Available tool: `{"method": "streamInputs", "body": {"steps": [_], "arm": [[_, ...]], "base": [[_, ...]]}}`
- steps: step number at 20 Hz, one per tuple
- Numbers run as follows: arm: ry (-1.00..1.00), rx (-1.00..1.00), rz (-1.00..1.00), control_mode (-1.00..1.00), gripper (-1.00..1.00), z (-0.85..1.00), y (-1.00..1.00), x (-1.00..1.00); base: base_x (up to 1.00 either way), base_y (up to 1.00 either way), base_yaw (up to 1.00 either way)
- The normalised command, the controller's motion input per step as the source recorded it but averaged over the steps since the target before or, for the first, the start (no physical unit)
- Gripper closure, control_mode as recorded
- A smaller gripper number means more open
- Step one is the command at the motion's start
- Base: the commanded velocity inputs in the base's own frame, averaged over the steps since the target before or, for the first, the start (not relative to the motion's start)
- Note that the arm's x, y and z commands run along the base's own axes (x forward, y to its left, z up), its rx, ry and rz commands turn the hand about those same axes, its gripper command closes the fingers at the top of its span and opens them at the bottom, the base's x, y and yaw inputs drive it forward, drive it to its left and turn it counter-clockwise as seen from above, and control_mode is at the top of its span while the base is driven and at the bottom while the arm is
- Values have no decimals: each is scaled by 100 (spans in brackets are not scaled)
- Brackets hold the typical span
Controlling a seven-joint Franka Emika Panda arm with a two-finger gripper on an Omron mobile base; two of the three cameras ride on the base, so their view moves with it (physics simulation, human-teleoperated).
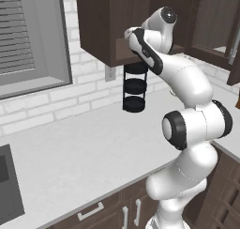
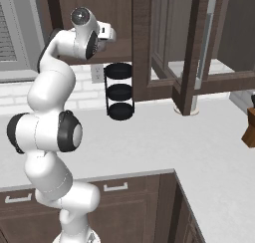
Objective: Gather all objects into one cabinet and sort the glasses and bowls to opposite sides.
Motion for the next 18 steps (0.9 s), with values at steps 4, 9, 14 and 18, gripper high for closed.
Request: {"method": "streamInputs", "body": {"steps": [4,9,14,18], "arm": [[0,0,0,-100,100,0,0,0],[-2,0,0,-100,100,0,-1,-24],[-9,0,0,-100,100,0,-7,-55],[-5,0,0,-100,100,0,-2,-49]], "base": [[0,0,0],[0,0,0],[0,0,0],[0,0,0]]}}
